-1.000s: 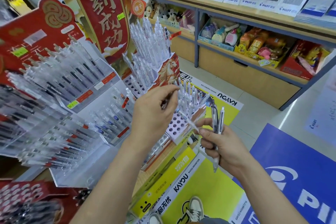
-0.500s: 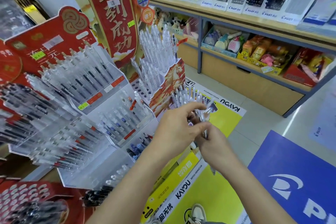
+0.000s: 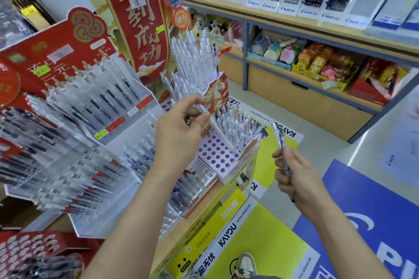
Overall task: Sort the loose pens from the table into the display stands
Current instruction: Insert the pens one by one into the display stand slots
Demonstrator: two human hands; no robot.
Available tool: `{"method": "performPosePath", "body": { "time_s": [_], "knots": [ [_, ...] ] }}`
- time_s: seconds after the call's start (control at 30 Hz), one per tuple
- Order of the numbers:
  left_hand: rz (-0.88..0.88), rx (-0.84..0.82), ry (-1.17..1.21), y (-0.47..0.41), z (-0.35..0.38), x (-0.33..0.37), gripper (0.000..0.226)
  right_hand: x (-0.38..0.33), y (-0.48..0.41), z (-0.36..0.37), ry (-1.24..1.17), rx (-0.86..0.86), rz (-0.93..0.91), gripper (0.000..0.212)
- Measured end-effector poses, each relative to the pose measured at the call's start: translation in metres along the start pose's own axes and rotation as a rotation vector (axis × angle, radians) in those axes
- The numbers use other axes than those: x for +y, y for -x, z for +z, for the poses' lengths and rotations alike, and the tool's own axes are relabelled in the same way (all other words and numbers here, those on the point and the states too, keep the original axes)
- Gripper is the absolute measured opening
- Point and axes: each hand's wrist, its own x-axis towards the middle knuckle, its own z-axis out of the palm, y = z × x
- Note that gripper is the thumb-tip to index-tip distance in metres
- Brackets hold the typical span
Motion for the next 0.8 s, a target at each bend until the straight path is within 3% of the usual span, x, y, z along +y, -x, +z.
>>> {"method": "performPosePath", "body": {
  "time_s": [0.17, 0.63, 0.8],
  "knots": [
    [0.084, -0.215, -0.440, 0.003, 0.036, -0.028, 0.020, 0.004, -0.006, -0.011, -0.097, 0.027, 0.011, 0.026],
    [0.201, -0.142, -0.529, -0.014, 0.061, -0.047, 0.025, 0.004, -0.005, -0.021, -0.126, 0.031, 0.031, 0.024],
    [0.291, -0.209, -0.597, -0.005, 0.078, -0.057, 0.020, 0.006, -0.006, -0.017, -0.145, 0.000, 0.051, 0.024]
  ]
}}
